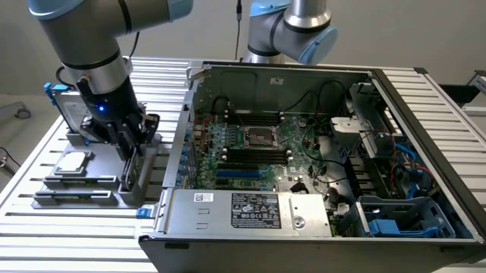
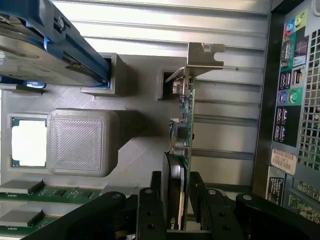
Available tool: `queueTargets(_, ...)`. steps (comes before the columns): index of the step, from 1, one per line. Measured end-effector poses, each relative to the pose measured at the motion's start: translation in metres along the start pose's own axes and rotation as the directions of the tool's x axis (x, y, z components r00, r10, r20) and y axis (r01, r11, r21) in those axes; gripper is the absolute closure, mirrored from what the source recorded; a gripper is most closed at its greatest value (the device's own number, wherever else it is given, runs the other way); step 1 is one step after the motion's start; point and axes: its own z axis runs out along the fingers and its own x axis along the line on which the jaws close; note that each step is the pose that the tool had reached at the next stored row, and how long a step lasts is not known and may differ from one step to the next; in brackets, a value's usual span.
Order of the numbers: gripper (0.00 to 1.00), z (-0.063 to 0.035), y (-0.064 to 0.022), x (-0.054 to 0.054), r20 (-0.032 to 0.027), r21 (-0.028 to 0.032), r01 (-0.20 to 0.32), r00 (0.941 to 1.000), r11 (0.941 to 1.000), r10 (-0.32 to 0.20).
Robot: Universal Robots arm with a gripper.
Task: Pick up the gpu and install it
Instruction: 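Pick up the gpu and move the gpu toward the slot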
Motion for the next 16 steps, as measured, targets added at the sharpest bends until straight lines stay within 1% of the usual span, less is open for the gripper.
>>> queueTargets(4, 0.64, 0.0007, 0.0, -0.0004, 0.001, -0.0001, -0.031, 0.9995, 0.9995, 0.031)
queueTargets(9, 0.64, 0.0015, -0.0001, -0.0009, 0.0016, -0.0002, -0.051, 0.9987, 0.9987, 0.051)
queueTargets(10, 0.65, 0.0014, -0.0001, -0.0008, 0.0012, 0.0, -0.053, 0.9986, 0.9986, 0.053)
queueTargets(11, 0.72, 0.0015, -0.0001, -0.0009, 0.0015, 0.0001, -0.055, 0.9985, 0.9985, 0.055)
queueTargets(16, 0.73, 0.0016, -0.0001, -0.0009, 0.0019, -0.0003, -0.056, 0.9984, 0.9984, 0.056)
